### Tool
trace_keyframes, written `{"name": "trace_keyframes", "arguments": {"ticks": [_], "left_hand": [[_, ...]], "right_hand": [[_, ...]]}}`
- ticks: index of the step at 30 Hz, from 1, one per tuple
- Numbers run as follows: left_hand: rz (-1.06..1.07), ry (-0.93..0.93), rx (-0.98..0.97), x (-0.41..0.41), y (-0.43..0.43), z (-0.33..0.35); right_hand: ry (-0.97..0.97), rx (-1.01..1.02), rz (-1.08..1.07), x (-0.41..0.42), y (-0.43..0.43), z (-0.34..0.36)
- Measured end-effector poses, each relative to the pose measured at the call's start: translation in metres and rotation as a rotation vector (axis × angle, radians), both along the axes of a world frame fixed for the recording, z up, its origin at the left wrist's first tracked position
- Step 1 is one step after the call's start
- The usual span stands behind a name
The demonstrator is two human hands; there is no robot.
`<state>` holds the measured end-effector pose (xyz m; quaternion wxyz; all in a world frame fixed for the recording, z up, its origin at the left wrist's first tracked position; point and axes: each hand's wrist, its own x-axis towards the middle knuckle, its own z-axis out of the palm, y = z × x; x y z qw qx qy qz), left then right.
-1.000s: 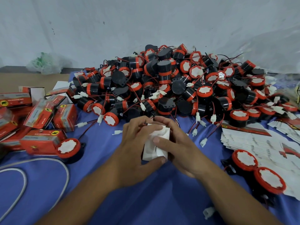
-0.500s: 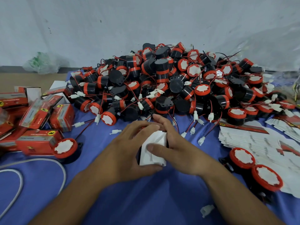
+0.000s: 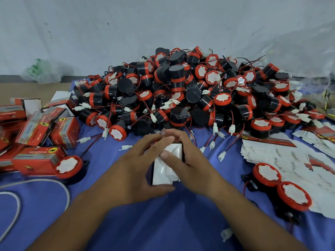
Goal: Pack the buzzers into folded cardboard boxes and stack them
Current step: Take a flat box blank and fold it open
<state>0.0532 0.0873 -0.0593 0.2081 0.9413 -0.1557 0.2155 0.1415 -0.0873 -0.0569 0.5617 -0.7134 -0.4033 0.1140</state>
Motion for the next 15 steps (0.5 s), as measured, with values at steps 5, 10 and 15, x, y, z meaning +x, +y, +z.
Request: {"name": "trace_keyframes", "arguments": {"ticks": [5, 10, 15], "left_hand": [[0.079, -0.073, -0.039, 0.001, -0.007, 0.000], [0.084, -0.125, -0.090, 0.002, -0.017, 0.001], [0.118, -0.130, -0.138, 0.001, -0.008, 0.001]], "right_hand": [[-0.073, 0.064, -0.129, -0.002, 0.006, -0.002], [-0.199, 0.031, -0.233, -0.010, 0.010, -0.003], [0.098, -0.016, 0.014, -0.003, 0.004, 0.009]]}}
